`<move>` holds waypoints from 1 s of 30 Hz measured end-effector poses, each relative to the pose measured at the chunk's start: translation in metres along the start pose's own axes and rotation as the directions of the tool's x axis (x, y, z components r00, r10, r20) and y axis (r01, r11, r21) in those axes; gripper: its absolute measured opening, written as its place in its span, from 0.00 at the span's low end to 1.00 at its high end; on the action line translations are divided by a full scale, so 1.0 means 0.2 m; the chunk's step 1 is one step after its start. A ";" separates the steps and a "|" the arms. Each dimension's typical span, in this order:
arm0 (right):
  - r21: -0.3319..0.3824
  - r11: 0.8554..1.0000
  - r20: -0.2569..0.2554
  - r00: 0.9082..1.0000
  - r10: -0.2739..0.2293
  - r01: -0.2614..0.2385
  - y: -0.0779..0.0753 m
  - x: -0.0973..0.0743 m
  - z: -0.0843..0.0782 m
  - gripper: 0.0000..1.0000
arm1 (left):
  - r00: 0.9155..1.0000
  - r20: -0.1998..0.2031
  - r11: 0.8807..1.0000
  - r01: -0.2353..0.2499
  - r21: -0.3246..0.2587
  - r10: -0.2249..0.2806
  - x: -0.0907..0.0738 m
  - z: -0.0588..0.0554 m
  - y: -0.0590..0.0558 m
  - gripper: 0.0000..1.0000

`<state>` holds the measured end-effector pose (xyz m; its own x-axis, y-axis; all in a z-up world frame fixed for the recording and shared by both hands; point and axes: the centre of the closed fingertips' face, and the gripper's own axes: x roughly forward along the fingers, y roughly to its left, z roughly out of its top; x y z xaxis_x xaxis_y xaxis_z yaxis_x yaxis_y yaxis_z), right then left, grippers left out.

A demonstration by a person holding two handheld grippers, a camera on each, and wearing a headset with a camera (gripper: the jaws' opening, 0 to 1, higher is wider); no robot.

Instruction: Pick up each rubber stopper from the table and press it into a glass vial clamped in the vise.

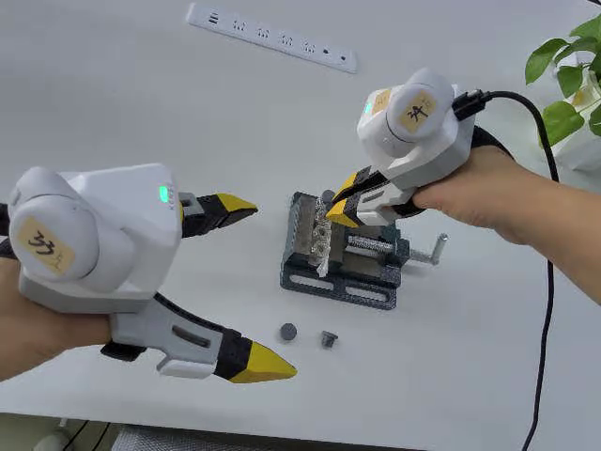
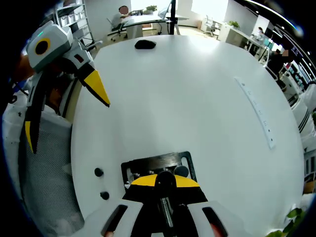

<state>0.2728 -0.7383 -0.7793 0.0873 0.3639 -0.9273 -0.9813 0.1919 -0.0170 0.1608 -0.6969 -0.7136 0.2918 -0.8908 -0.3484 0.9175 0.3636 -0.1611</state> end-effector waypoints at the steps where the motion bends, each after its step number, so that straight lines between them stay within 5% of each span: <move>1: -0.003 1.000 -0.003 1.000 0.000 0.000 0.00 0.00 0.00 0.05 | 1.000 0.000 1.000 0.000 -0.001 0.000 0.00 0.00 0.00 0.95; 20: -0.025 1.000 -0.031 0.999 0.010 -0.011 0.00 0.02 0.00 0.05 | 1.000 0.014 1.000 -0.001 -0.016 0.001 -0.01 -0.01 0.01 0.94; 30: -0.107 0.994 -0.099 0.995 0.013 -0.024 0.01 0.01 0.00 0.05 | 1.000 0.011 1.000 0.005 -0.017 -0.005 0.00 -0.01 0.00 0.93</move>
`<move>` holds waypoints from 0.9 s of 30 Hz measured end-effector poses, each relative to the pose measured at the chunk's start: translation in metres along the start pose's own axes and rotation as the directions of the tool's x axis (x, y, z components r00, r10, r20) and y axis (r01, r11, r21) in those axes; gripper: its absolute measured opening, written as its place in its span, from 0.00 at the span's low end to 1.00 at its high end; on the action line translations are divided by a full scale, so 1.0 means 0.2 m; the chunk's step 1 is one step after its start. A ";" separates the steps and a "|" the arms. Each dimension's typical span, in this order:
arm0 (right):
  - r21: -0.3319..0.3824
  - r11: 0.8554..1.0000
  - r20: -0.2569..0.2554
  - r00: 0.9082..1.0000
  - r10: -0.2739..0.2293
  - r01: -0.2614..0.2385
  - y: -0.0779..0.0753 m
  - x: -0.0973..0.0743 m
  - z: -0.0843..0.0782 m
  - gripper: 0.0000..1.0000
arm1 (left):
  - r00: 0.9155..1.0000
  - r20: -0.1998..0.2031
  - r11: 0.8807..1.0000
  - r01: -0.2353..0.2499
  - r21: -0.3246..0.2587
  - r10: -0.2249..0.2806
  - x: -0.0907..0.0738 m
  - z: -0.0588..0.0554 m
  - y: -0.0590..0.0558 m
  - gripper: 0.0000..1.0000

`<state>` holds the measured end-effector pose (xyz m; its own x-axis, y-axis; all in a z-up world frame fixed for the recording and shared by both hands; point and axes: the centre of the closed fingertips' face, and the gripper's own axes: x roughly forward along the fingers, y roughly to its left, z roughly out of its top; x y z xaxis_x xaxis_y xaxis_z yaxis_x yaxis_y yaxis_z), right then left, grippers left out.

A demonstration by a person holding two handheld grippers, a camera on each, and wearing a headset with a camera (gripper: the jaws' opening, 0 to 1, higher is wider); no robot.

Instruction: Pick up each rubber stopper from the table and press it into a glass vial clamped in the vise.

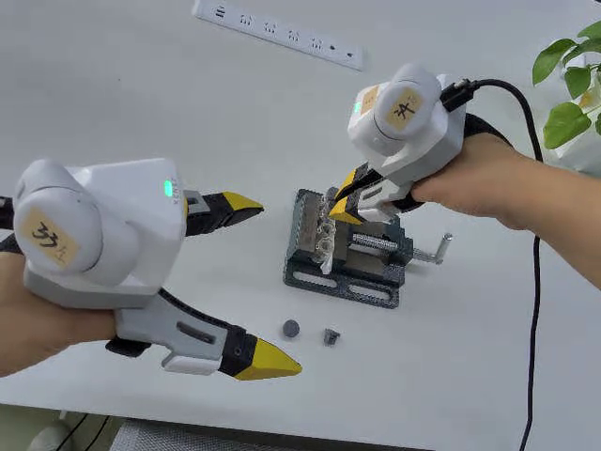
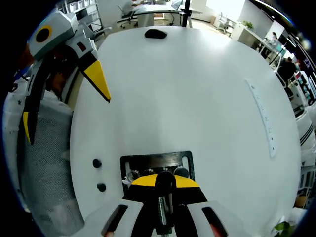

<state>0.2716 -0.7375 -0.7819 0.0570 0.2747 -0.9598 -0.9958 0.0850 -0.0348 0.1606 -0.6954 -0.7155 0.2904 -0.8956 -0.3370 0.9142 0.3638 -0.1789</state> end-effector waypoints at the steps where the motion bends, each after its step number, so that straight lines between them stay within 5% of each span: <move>1: -0.002 1.000 -0.004 1.000 0.002 -0.002 0.00 0.00 0.00 0.05 | 1.000 0.001 1.000 0.003 0.000 -0.003 0.00 0.00 0.00 0.93; 15: -0.006 1.000 -0.032 0.999 0.011 -0.011 -0.01 0.01 0.00 0.05 | 1.000 0.007 1.000 0.006 -0.006 -0.006 0.01 0.01 -0.01 0.92; 27: -0.011 1.000 -0.004 1.000 0.004 -0.004 -0.01 0.01 0.00 0.07 | 1.000 0.007 1.000 0.007 -0.003 -0.007 0.01 0.02 -0.01 0.92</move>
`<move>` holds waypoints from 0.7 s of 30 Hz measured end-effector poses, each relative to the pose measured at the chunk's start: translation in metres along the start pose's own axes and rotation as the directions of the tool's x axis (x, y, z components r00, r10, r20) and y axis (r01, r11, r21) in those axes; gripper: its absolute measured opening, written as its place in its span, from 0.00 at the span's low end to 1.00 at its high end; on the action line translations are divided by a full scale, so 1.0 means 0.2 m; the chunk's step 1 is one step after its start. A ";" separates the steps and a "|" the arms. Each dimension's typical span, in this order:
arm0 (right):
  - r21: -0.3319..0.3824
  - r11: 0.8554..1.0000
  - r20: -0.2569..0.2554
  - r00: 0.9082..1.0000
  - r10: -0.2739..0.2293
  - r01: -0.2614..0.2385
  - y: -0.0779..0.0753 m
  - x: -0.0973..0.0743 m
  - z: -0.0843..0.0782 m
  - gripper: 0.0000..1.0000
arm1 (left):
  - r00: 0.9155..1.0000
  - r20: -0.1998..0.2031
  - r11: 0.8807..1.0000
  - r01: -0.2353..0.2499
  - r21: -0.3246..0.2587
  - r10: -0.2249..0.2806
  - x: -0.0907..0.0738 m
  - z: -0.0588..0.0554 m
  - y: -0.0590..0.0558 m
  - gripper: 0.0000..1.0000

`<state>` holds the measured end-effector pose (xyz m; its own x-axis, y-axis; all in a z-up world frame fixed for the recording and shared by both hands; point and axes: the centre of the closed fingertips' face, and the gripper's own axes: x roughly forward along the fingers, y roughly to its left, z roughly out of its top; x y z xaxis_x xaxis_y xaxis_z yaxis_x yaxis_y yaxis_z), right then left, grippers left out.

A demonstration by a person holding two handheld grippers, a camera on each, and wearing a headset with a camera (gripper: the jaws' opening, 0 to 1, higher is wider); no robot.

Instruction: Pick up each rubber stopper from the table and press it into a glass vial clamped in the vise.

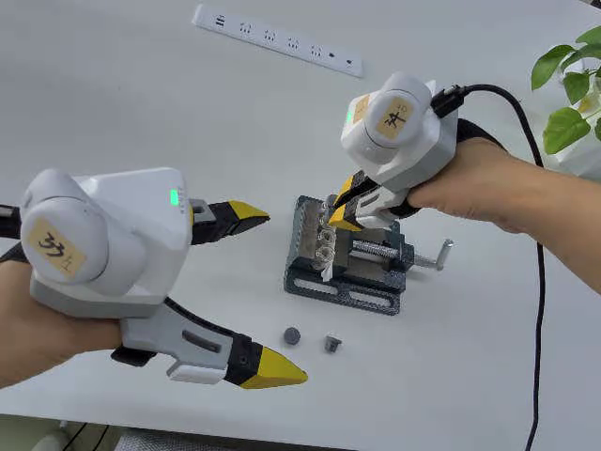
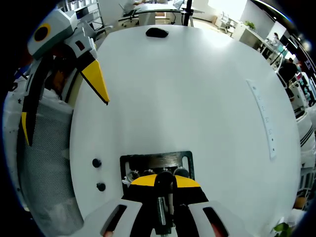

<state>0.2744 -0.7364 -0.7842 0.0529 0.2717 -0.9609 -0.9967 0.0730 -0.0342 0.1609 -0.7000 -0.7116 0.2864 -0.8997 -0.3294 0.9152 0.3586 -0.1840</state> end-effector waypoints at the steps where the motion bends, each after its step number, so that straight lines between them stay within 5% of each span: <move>1: -0.001 1.000 0.002 1.000 0.001 -0.001 0.00 0.00 0.00 0.07 | 1.000 0.000 1.000 0.000 -0.002 0.000 0.00 0.00 0.00 0.92; 21: 0.011 1.000 0.046 0.999 -0.004 0.003 0.01 -0.03 0.00 0.10 | 1.000 0.002 1.000 0.001 -0.006 -0.001 0.00 0.00 0.00 0.89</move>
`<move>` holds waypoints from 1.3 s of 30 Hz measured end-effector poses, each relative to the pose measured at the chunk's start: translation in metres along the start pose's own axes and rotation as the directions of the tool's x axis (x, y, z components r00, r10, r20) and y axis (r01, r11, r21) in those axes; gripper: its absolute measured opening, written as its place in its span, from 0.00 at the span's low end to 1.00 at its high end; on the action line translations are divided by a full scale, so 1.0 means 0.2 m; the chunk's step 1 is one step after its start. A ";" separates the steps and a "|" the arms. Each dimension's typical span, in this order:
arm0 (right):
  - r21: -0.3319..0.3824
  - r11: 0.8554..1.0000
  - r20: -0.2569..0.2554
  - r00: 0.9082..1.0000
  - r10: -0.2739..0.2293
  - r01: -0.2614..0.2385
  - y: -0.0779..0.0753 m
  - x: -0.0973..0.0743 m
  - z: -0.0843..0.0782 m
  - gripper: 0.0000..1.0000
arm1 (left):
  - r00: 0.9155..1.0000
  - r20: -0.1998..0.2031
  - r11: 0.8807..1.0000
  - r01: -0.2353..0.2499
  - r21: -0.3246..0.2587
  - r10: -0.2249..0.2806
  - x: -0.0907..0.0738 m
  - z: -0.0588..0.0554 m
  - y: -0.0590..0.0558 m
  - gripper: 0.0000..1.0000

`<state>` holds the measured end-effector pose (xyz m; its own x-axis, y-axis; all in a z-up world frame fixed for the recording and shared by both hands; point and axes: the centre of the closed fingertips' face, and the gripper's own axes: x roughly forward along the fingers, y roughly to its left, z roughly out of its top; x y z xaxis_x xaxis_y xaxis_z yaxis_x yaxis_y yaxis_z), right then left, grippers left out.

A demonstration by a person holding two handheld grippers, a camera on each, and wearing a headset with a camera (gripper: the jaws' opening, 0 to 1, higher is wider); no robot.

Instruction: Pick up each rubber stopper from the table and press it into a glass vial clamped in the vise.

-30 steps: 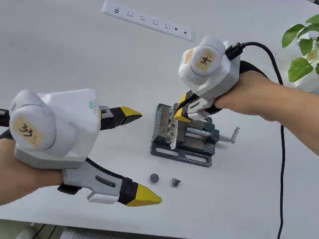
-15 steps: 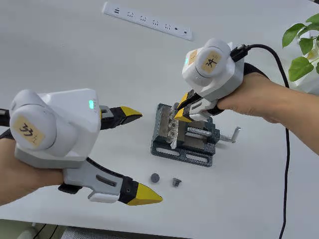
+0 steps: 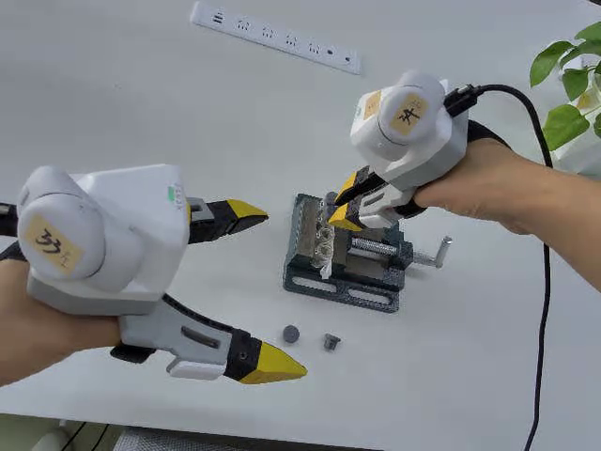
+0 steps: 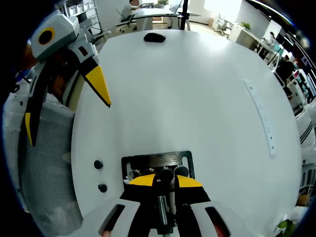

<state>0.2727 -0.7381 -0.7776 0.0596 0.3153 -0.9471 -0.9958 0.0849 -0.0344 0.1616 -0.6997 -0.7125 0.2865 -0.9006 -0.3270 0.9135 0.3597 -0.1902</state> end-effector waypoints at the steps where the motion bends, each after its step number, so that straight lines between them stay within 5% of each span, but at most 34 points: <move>1: 0.003 1.000 0.000 1.000 -0.002 0.002 0.00 -0.01 0.00 0.10 | 1.000 0.001 1.000 0.000 -0.001 0.000 0.00 0.00 0.00 0.89; 14: 0.048 0.999 0.063 0.998 -0.008 0.005 -0.02 -0.07 0.02 0.01 | 1.000 0.000 1.000 0.002 0.003 -0.002 0.01 0.01 -0.01 0.88; 39: 0.046 0.999 0.039 0.999 0.024 -0.026 -0.01 0.01 0.00 0.01 | 1.000 0.002 1.000 -0.004 -0.011 0.004 0.00 -0.01 0.01 0.87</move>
<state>0.2740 -0.7373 -0.7791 0.0383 0.3535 -0.9346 -0.9928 0.1199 0.0047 0.1631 -0.6986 -0.7142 0.2910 -0.8994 -0.3263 0.9090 0.3663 -0.1989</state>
